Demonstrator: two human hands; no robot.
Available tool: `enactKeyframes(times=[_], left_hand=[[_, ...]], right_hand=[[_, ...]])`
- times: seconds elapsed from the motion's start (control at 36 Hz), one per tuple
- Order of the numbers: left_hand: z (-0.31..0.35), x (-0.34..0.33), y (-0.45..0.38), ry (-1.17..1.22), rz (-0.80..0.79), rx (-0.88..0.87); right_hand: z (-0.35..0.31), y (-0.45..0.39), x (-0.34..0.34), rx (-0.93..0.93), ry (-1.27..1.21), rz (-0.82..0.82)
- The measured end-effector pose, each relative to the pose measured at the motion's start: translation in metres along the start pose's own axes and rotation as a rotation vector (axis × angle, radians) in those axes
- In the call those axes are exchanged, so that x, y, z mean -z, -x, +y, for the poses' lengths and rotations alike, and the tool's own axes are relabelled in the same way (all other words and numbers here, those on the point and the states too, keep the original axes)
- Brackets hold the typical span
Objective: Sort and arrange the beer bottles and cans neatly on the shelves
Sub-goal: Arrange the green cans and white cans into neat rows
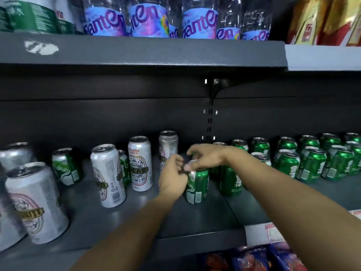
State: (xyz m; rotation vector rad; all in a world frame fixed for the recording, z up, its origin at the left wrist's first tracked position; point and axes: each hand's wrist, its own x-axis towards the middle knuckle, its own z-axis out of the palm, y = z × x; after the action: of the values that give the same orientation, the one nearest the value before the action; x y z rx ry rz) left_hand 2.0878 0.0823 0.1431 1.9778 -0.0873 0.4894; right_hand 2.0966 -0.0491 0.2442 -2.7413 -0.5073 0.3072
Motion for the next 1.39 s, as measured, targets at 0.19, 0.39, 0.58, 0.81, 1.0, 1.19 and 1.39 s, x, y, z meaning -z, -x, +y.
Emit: enactKeyframes(times=[0.19,0.39,0.58,0.81,1.0,1.19,1.39], left_hand=[[0.037,0.033,-0.046,-0.603,0.260,-0.266],[0.052,0.055,-0.096,-1.259,-0.096,-0.061],[0.055,0.054,-0.104,-1.219,-0.103,0.033],[0.047,0.074,-0.116,-1.259,-0.073,0.060],[0.038,0.085,-0.121,-1.253,-0.068,0.087],[0.051,0.066,-0.106,-1.238,0.014,-0.090],[0.042,0.032,-0.074,-0.570,-0.179,-0.320]], right_hand=[[0.009,-0.027,0.012,-0.219,0.382,0.353],[0.028,-0.046,0.007,-0.250,0.496,0.327],[0.032,-0.064,0.004,-0.184,0.556,0.323],[0.034,-0.075,0.008,-0.165,0.500,0.285],[0.031,-0.084,0.005,-0.089,0.401,0.318],[0.029,-0.090,0.000,-0.065,0.379,0.331],[0.032,-0.083,0.001,-0.074,0.380,0.347]])
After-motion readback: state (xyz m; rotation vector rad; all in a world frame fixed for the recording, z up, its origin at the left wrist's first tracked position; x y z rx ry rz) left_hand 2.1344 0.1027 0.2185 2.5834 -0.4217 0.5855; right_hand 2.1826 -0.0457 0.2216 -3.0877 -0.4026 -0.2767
